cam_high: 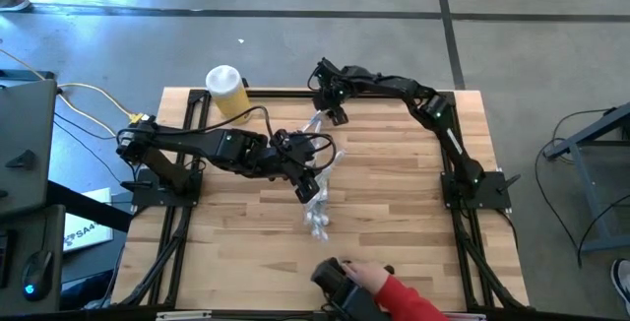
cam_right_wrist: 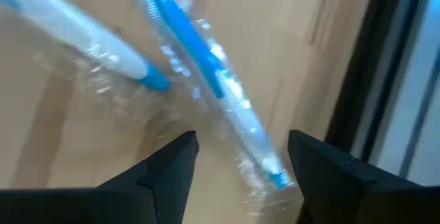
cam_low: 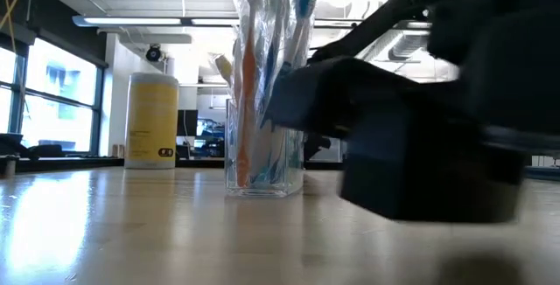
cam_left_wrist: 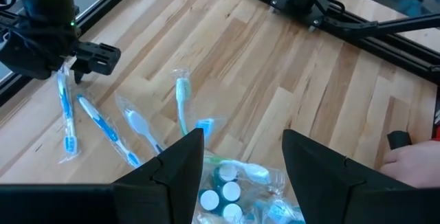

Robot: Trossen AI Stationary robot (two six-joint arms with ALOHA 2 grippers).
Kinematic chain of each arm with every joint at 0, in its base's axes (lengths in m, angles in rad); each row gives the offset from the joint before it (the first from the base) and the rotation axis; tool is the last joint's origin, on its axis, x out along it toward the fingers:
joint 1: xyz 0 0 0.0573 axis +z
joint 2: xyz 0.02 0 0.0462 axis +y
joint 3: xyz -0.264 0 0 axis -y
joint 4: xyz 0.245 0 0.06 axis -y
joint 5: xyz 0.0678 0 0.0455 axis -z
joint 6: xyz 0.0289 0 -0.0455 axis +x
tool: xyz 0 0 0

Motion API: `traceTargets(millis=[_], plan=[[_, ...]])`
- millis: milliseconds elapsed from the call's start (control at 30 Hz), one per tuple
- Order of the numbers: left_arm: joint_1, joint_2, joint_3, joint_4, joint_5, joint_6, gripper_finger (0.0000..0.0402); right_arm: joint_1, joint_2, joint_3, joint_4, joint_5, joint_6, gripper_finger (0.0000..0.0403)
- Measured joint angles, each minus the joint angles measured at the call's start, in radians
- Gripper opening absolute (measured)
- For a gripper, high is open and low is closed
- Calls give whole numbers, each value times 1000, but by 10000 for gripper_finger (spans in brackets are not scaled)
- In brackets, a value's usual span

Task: Pick & Place toothbrushing station
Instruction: Put the blue toothbrush into the transparent organizer

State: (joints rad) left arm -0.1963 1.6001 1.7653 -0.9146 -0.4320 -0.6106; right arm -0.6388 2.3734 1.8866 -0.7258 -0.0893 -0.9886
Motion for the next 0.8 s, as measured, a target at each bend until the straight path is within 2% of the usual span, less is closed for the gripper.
traceTargets(millis=[133,267,400,533,800], plan=[[0,0,0,0,3,0,190,0,7,1,-57,-20,11,210],[0,0,0,0,4,0,190,1,9,1,-105,-20,21,172],[0,0,0,0,6,-3,190,2,10,0,-124,-20,58,108],[0,0,0,0,36,-29,190,4,10,-2,-142,9,41,25],[0,9,1,-1,59,-1,190,14,7,-2,-148,78,129,13]])
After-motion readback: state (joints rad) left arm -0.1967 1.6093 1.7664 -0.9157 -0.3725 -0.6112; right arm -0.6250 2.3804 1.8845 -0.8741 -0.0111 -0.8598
